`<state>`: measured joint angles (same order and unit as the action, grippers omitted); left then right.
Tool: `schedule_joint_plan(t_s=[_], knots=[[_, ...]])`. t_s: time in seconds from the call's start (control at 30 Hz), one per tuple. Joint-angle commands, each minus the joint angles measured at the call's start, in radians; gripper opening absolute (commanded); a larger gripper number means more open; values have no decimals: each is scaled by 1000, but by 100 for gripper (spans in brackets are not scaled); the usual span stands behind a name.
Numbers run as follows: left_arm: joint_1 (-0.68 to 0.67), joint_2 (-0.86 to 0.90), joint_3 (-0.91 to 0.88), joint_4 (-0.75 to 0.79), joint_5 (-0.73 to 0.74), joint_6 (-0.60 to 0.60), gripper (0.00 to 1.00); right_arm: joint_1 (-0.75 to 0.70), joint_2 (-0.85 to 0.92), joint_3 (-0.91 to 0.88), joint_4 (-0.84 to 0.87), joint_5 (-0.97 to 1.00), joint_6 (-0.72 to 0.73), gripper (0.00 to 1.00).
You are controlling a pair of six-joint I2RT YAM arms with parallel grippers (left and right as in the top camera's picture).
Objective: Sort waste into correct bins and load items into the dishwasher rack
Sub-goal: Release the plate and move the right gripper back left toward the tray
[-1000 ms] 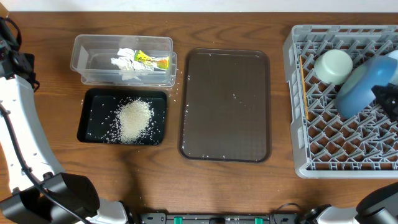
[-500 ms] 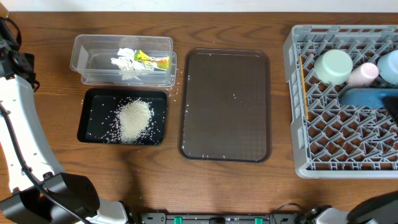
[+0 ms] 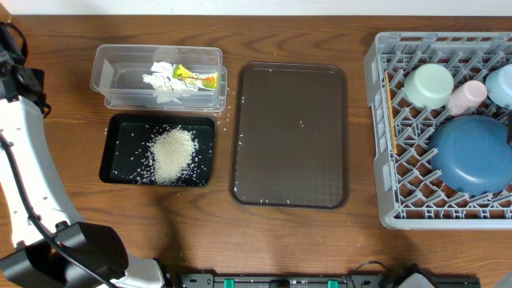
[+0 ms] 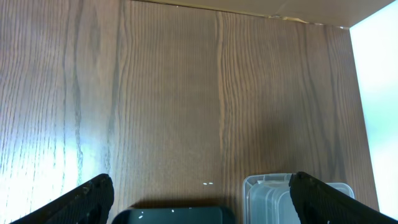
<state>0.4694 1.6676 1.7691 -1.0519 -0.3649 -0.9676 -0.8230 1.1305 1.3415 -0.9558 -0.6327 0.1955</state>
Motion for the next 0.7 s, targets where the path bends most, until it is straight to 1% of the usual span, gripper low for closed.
schedule_joint_plan(t_s=[0.0, 0.1, 0.2, 0.27, 0.4, 0.47, 0.57, 0.67], knots=[[2, 1, 2, -6, -10, 9, 92, 72, 14, 6, -5, 147, 44, 58], [2, 1, 2, -6, -9, 9, 92, 161, 19, 6, -5, 249, 64, 57], [2, 1, 2, -6, -9, 9, 92, 280, 20, 6, 3, 376, 88, 60], [2, 1, 2, -6, -9, 9, 92, 345, 24, 6, 4, 422, 113, 61], [2, 1, 2, -6, -9, 9, 92, 508, 50, 6, 24, 426, 115, 61], [2, 1, 2, -6, -9, 9, 92, 607, 71, 6, 48, 431, 115, 62], [2, 1, 2, -6, -9, 9, 92, 771, 120, 6, 90, 475, 121, 71], [2, 1, 2, -6, -9, 9, 92, 912, 193, 6, 123, 555, 150, 82]])
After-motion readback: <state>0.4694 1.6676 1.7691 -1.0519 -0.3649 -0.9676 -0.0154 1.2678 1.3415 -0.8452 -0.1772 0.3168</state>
